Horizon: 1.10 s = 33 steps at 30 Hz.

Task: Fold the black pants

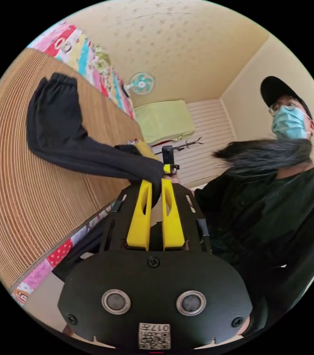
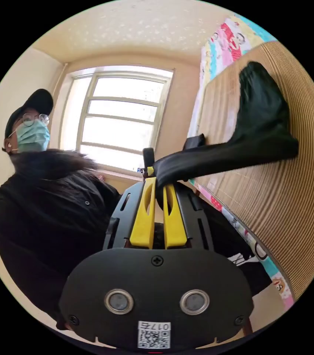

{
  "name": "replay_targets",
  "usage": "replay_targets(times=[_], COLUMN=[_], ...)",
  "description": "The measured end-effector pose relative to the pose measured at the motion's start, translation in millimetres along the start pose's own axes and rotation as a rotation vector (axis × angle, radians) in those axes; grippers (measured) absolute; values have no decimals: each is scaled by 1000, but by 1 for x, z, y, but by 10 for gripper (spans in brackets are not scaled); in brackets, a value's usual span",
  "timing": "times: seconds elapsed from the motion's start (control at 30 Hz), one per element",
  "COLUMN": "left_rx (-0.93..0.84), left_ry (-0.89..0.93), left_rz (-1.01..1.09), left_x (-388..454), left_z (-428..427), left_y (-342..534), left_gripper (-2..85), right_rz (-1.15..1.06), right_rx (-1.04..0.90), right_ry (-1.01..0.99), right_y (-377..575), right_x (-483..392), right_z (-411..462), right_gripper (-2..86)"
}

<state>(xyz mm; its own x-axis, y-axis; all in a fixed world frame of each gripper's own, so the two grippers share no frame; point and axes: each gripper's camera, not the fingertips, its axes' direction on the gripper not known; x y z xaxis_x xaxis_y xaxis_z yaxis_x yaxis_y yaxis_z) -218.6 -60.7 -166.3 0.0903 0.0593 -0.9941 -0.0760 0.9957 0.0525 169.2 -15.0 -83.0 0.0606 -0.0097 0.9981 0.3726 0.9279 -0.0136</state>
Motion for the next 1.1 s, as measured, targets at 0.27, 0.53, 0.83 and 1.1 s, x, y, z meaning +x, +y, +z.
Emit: replay_targets(times=[0.27, 0.53, 0.83, 1.1], left_rx=[141, 129, -119, -341], left_ry=[-65, -462, -571, -432], left_rz=[480, 215, -173, -594], left_x=[202, 117, -56, -177], left_z=[-36, -23, 27, 56], left_y=[-121, -198, -98, 22], left_gripper=[51, 50, 59, 136], right_rz=[-623, -406, -9, 547], right_rx=[47, 42, -94, -172], right_ry=[102, 503, 688, 694], right_y=[-98, -194, -107, 23], right_x=[-256, -178, 8, 149], right_z=[-36, -39, 25, 25], right_gripper=[2, 2, 25, 106])
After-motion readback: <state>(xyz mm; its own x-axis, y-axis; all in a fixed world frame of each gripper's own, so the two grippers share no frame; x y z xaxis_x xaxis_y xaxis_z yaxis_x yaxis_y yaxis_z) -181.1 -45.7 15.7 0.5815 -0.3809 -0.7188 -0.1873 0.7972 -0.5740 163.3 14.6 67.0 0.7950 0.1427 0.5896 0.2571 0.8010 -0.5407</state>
